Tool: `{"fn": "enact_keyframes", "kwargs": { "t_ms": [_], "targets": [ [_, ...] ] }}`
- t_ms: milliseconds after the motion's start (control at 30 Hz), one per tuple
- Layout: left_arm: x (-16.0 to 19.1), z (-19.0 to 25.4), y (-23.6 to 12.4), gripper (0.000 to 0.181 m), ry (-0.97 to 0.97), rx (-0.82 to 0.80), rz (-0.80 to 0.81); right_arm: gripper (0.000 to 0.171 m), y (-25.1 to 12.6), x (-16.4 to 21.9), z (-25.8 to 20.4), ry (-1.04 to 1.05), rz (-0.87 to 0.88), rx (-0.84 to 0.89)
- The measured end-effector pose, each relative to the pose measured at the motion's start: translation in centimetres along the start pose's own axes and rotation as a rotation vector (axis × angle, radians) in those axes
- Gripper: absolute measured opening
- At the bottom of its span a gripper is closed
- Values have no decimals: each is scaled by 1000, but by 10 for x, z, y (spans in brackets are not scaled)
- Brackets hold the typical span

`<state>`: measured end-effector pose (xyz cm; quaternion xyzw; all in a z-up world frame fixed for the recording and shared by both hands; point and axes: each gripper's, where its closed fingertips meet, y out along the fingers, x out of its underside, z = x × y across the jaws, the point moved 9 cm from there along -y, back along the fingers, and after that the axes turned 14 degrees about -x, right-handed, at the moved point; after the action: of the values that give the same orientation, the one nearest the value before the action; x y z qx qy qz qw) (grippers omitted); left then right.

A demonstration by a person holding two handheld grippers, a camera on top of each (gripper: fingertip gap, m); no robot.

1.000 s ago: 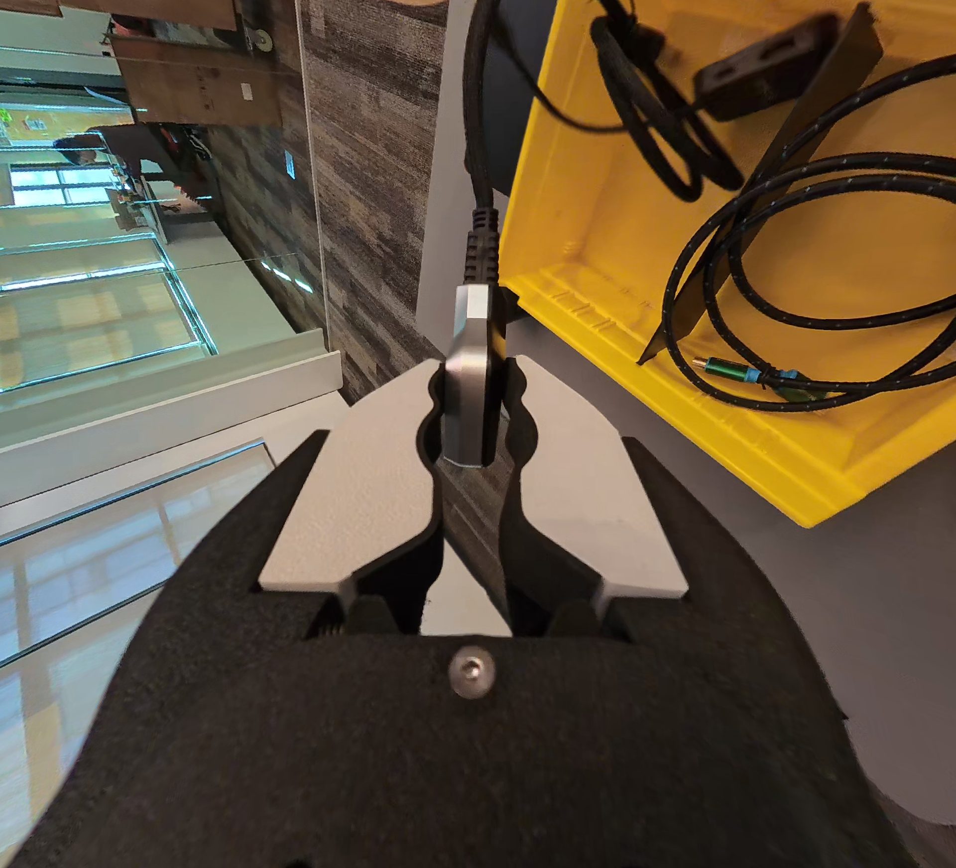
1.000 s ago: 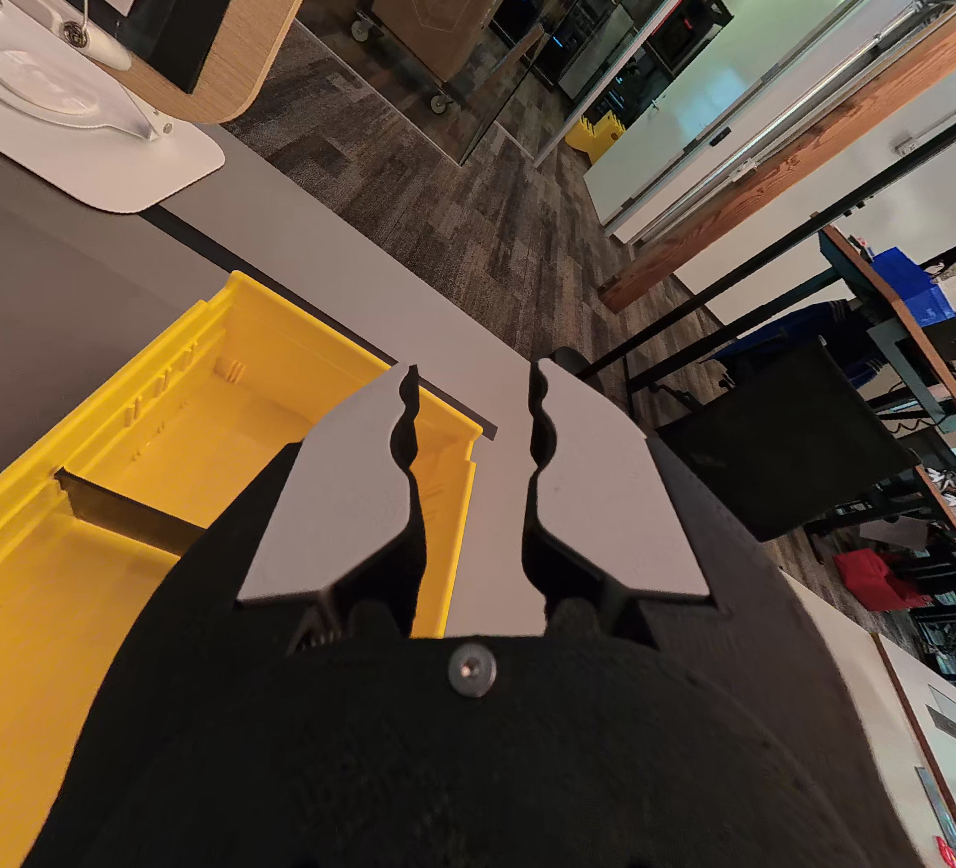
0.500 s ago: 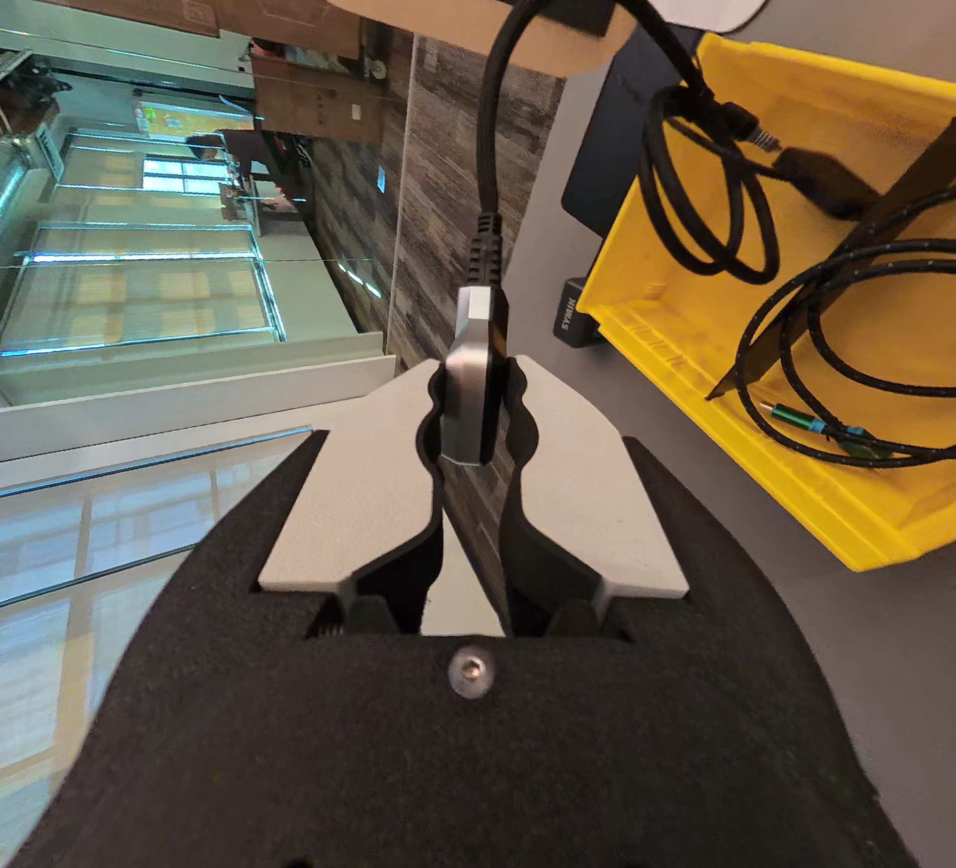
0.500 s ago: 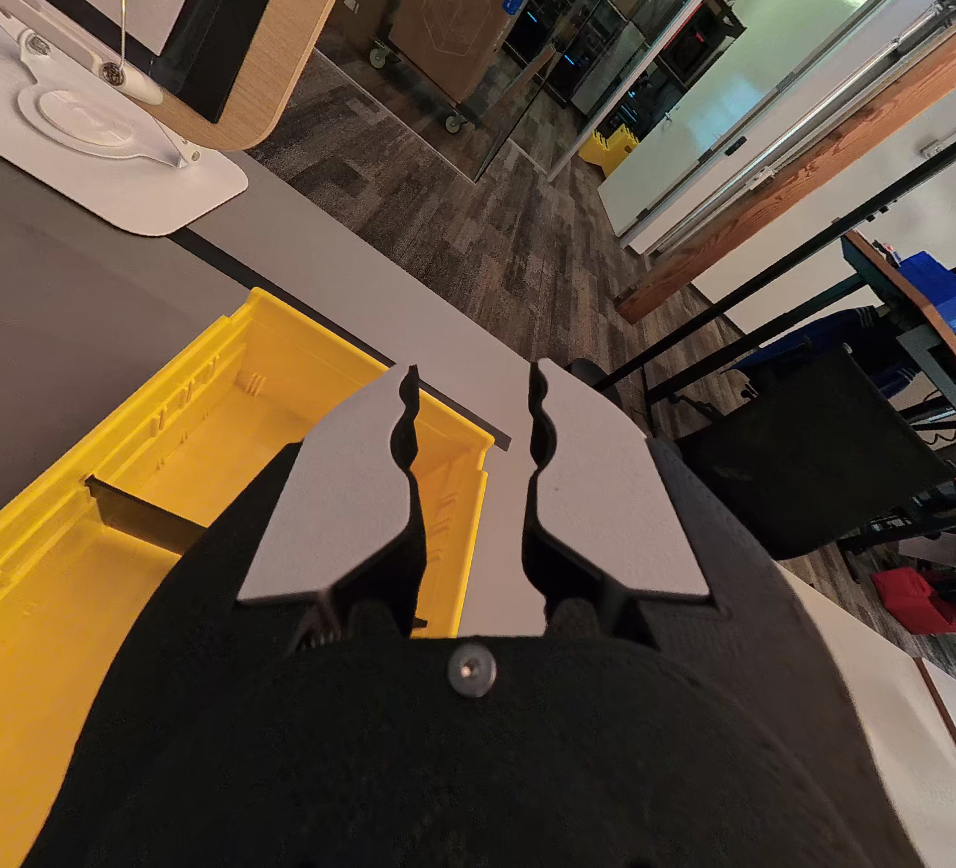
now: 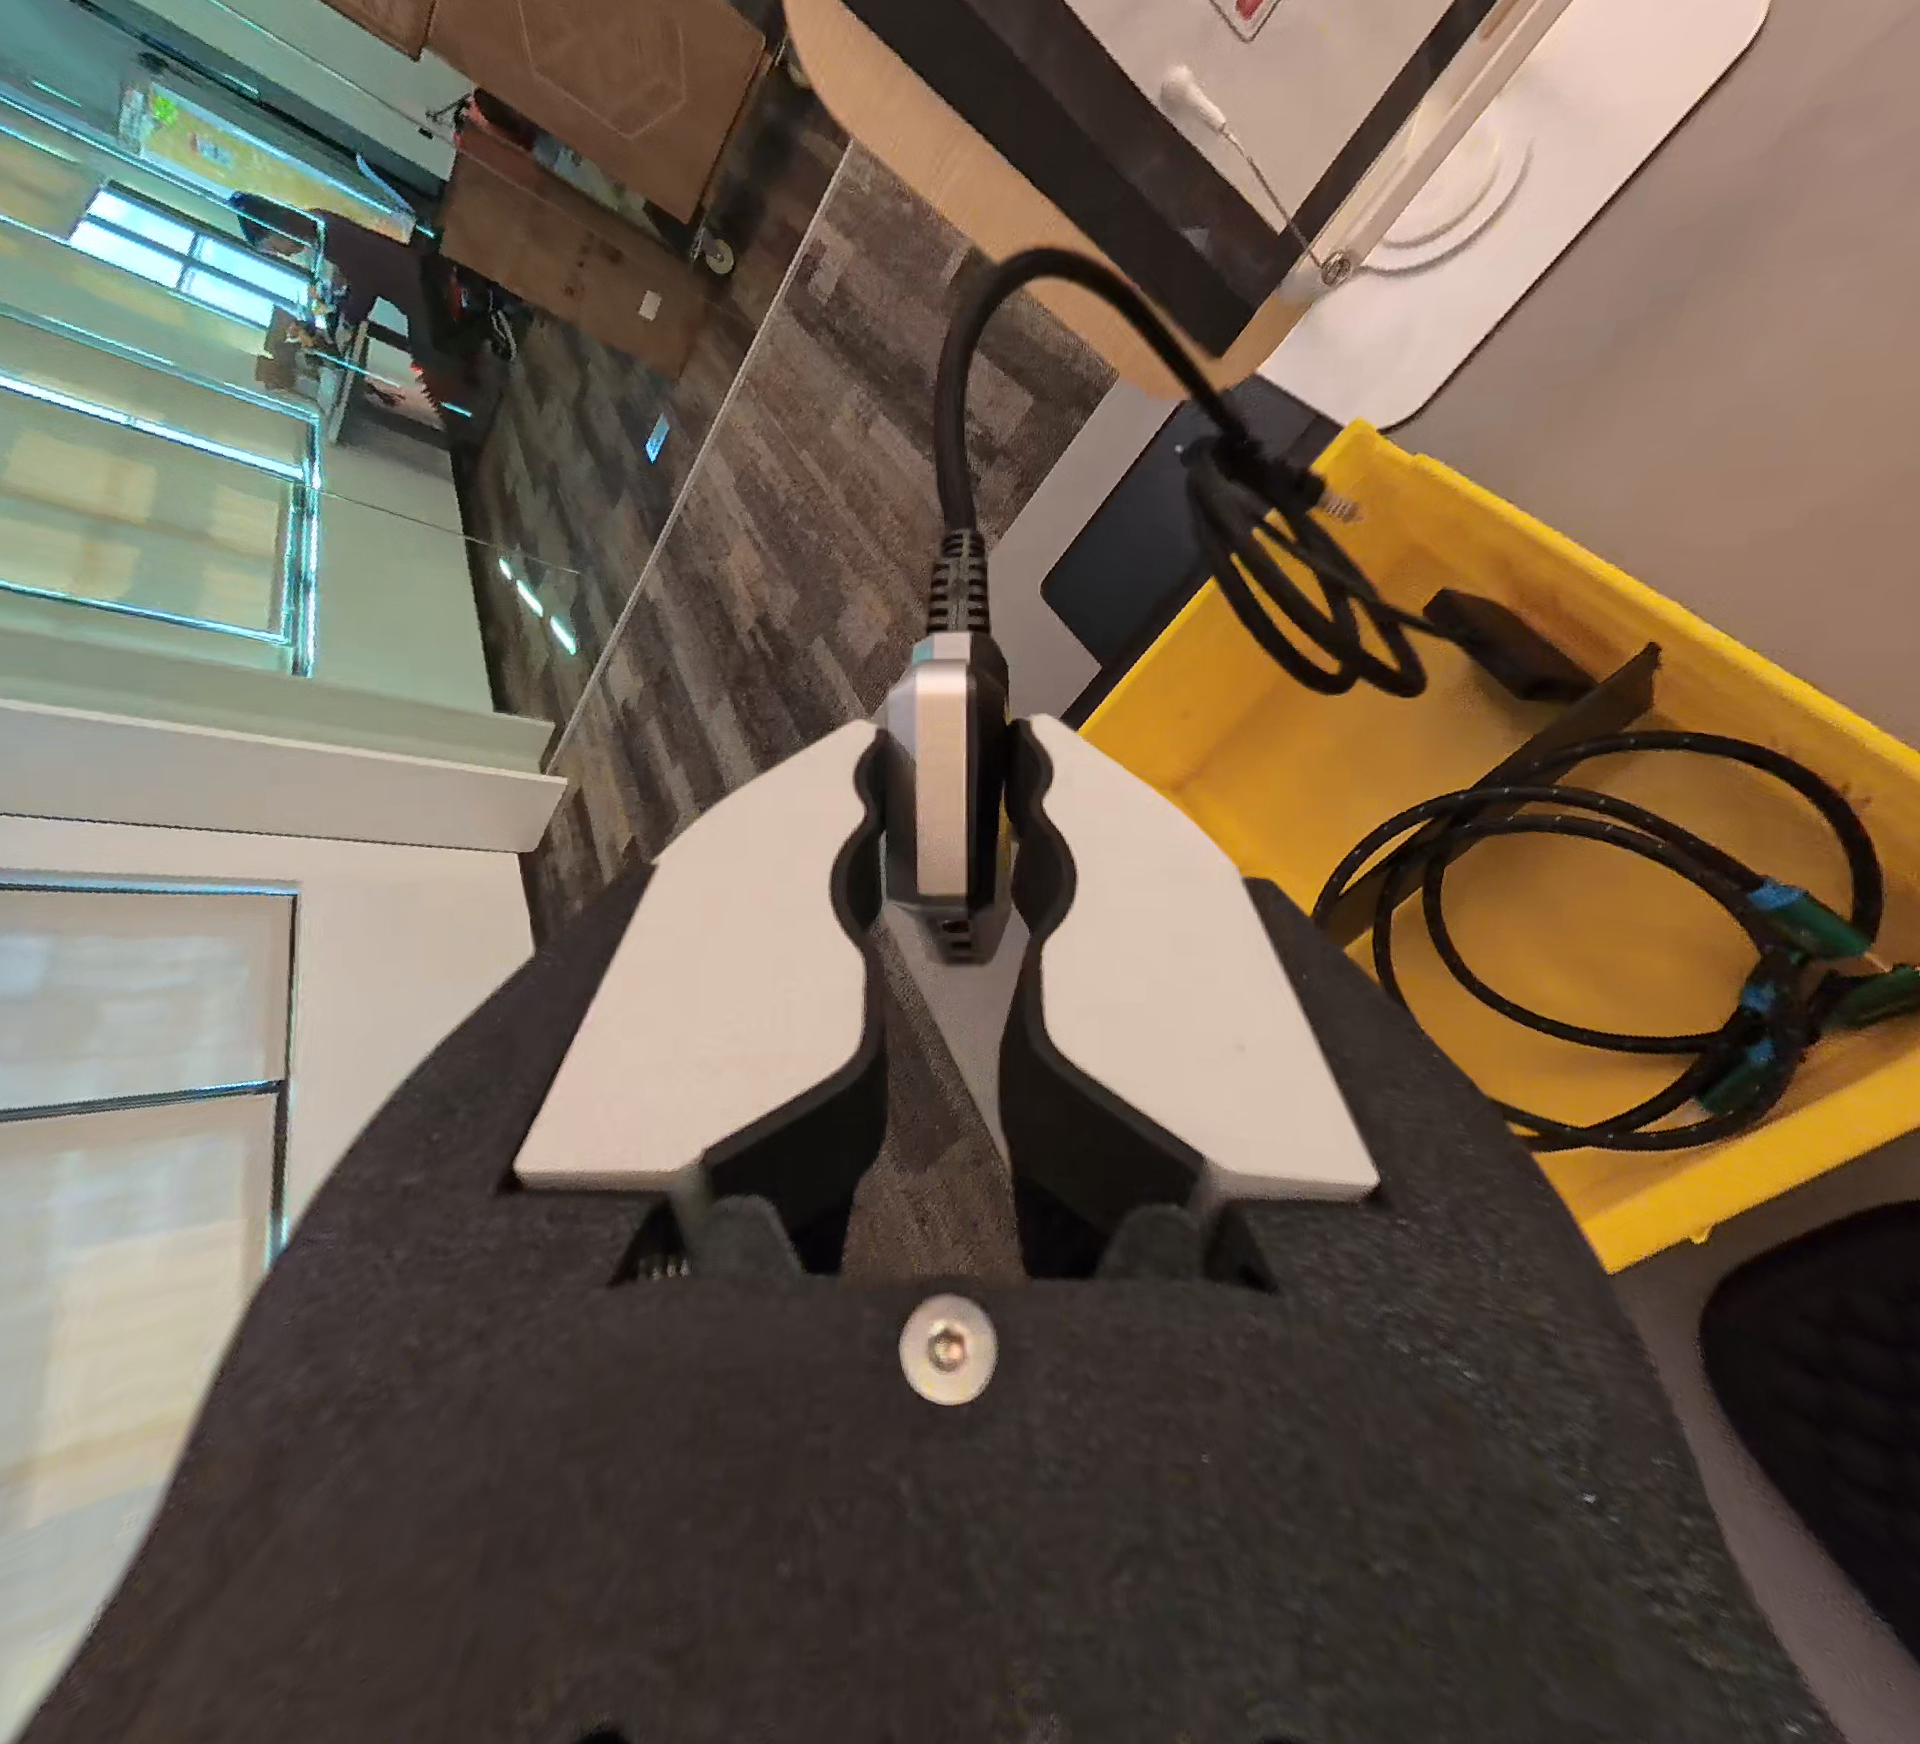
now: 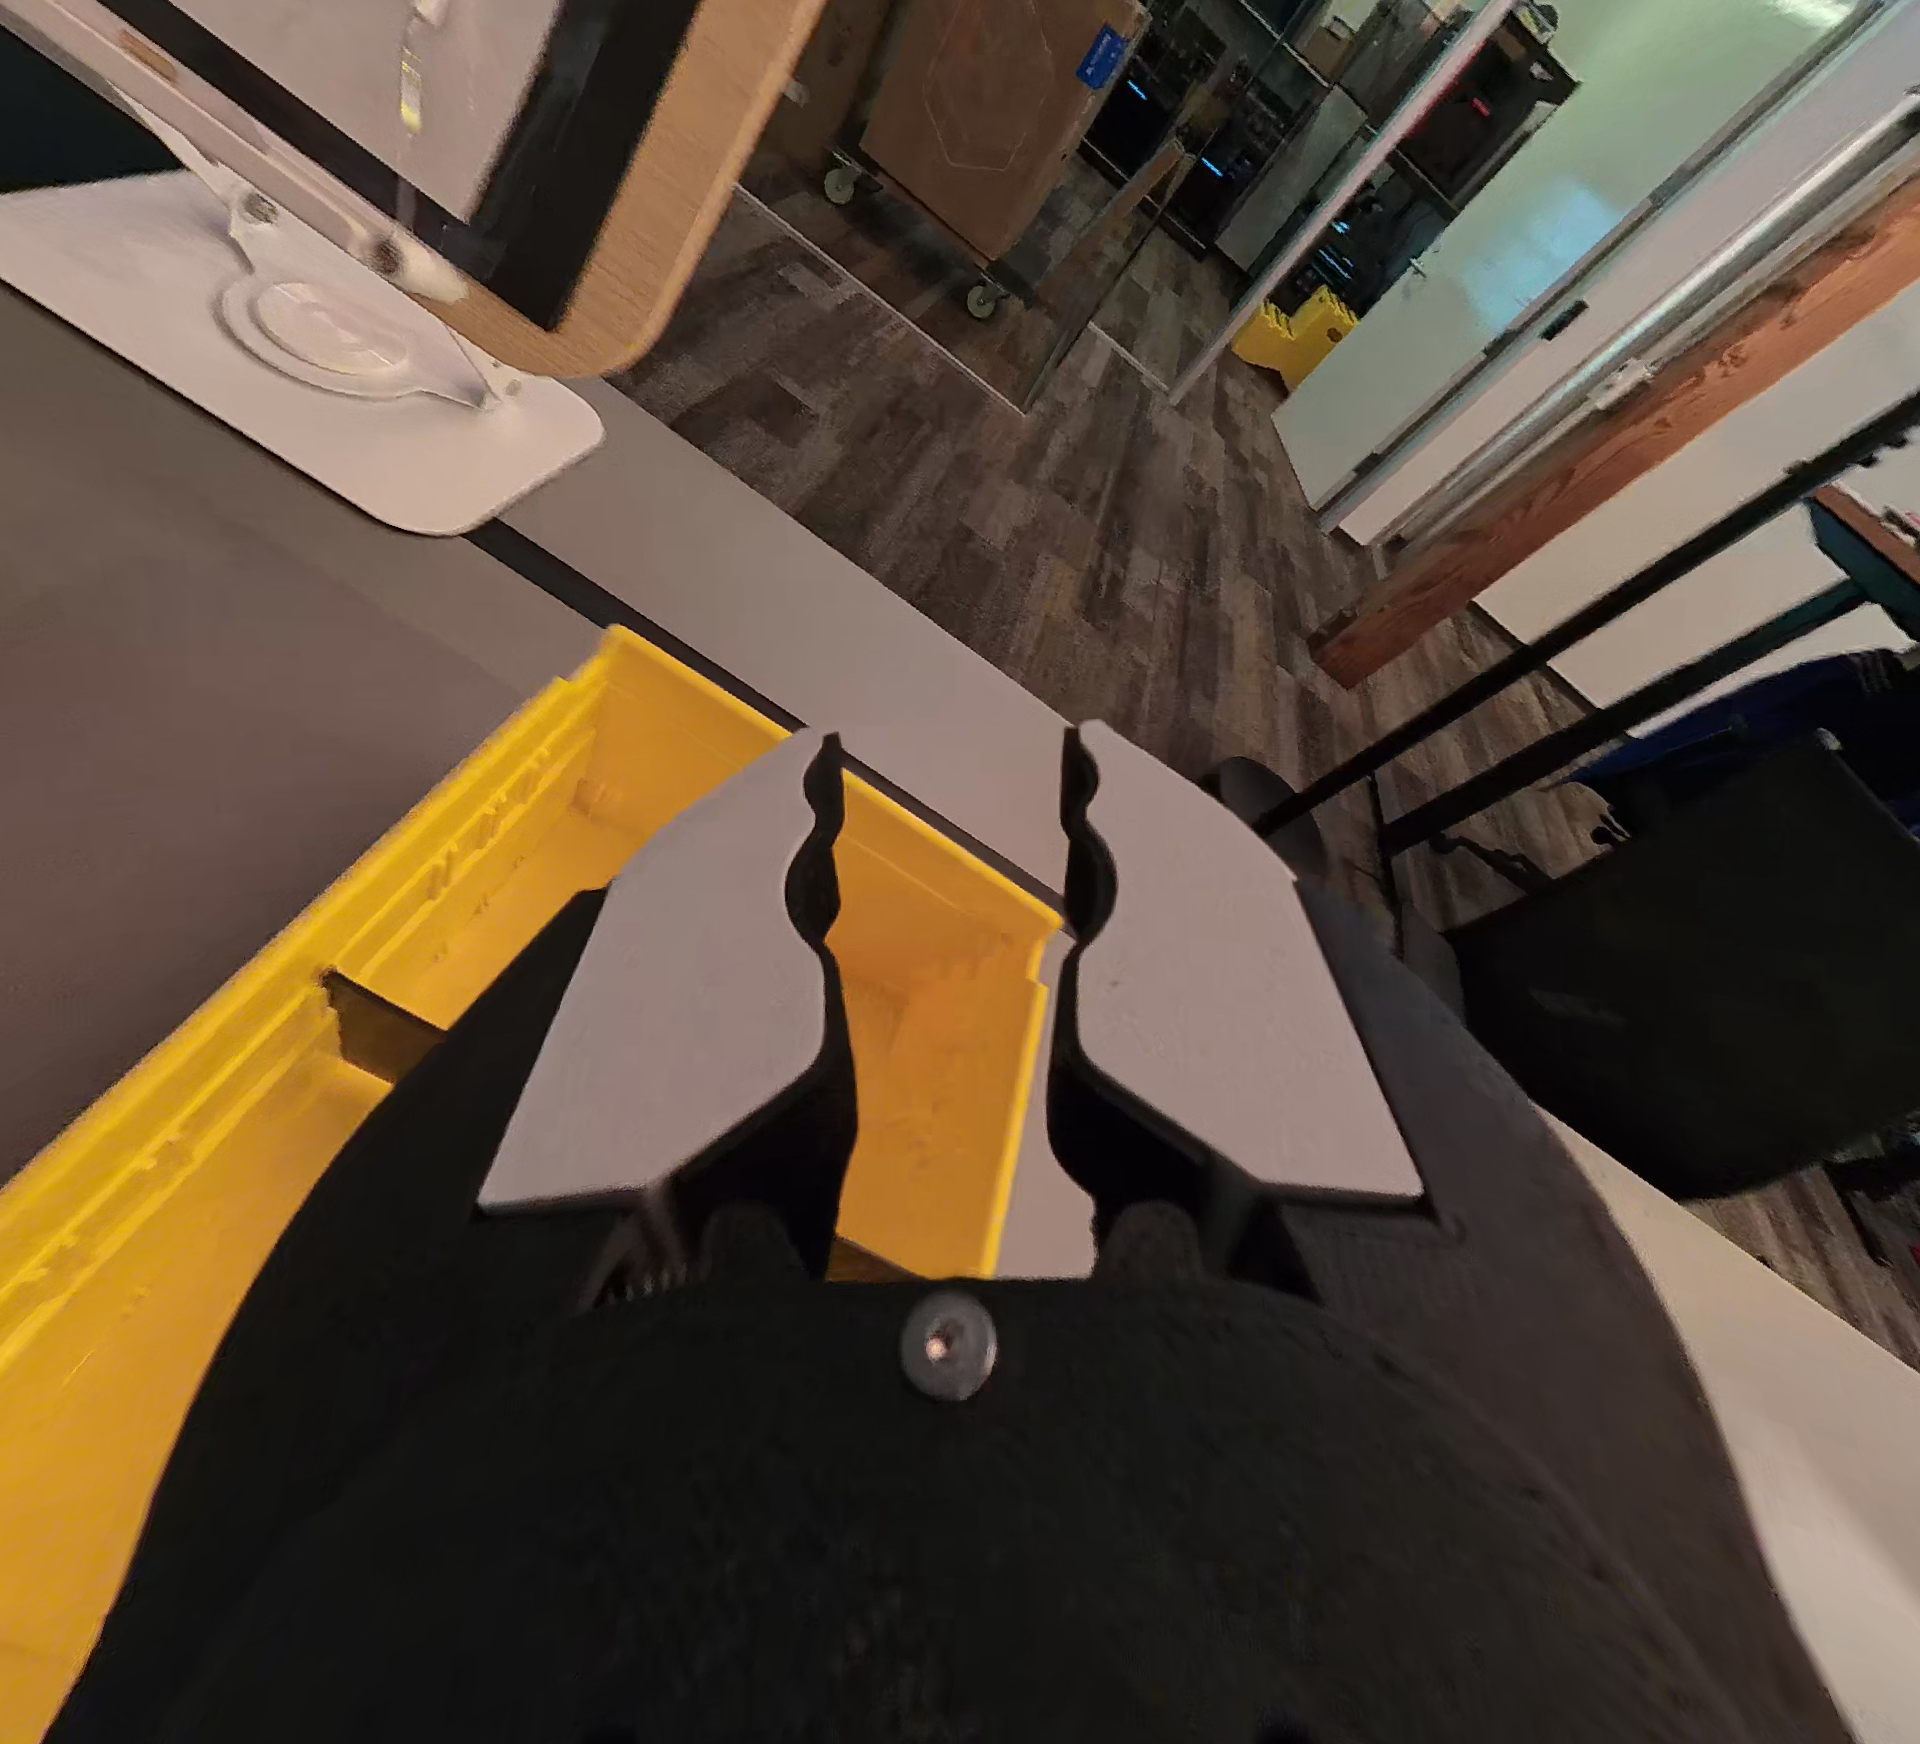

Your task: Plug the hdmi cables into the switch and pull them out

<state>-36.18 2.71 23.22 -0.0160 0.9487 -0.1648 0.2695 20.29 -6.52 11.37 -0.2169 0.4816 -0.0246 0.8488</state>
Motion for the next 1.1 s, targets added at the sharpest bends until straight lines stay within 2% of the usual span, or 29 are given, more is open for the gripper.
{"fn": "enact_keyframes", "kwargs": {
  "t_ms": [33,267,433,700,933,1100],
  "targets": [
    [0,0,-1,20,-6,-7,6,41,1,-5,-6,9,30,-40],
    [-9,-20,-9,20,-115,-7,89,41,18,-60,-95,60,265,-476],
    [-13,-25,-6,20,-70,-13,72,34,35,-85,-177,140,334,-756],
    [-29,-35,-20,21,19,-51,122,33,67,-96,-256,-6,282,-830],
    [-54,-38,-35,20,78,-60,162,34,96,-118,-285,3,309,-872],
    [-65,-37,-44,21,91,-68,190,34,137,-158,-296,-27,371,-819]
  ]
}}
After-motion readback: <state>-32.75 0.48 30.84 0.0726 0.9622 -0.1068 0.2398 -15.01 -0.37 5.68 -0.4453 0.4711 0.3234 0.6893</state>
